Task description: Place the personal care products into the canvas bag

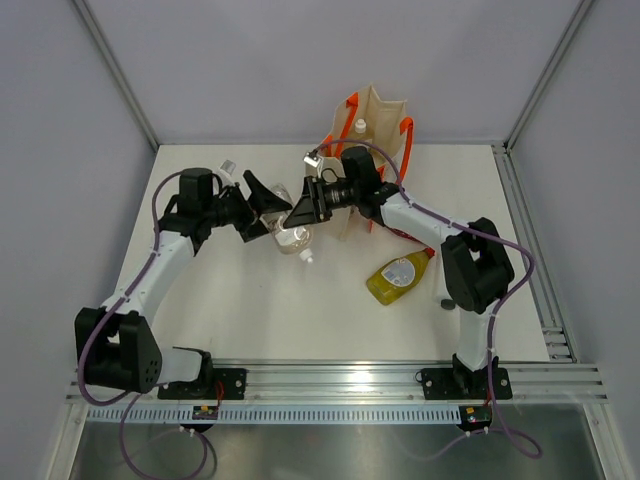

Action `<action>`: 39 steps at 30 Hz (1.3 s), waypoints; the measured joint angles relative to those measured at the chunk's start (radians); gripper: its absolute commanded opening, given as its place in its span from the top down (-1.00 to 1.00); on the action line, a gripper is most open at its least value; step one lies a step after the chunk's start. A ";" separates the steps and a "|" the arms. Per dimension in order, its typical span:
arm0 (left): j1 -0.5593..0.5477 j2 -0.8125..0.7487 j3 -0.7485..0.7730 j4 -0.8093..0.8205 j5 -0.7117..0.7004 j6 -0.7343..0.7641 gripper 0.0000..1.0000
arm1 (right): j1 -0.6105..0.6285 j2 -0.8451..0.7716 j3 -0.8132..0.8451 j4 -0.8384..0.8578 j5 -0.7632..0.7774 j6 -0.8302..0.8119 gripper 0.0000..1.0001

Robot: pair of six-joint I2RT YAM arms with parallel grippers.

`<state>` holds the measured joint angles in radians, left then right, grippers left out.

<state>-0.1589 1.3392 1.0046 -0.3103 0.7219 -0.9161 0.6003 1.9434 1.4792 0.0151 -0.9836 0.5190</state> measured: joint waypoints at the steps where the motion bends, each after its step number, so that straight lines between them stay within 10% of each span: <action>1: 0.002 -0.021 0.006 0.008 -0.001 -0.001 -0.98 | -0.005 -0.002 0.009 0.025 -0.013 0.031 1.00; 29: 0.015 -0.181 0.089 0.159 0.015 -0.002 -0.97 | -0.128 -0.009 0.237 0.395 -0.085 0.503 1.00; 39: 0.018 -0.204 0.230 -0.136 -0.140 0.259 -0.98 | -0.333 -0.009 0.354 0.188 -0.044 0.397 1.00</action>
<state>-0.1406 1.1347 1.2343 -0.4465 0.5816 -0.6575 0.2676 1.9347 1.8328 0.2035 -1.0275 0.9165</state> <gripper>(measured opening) 0.984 0.507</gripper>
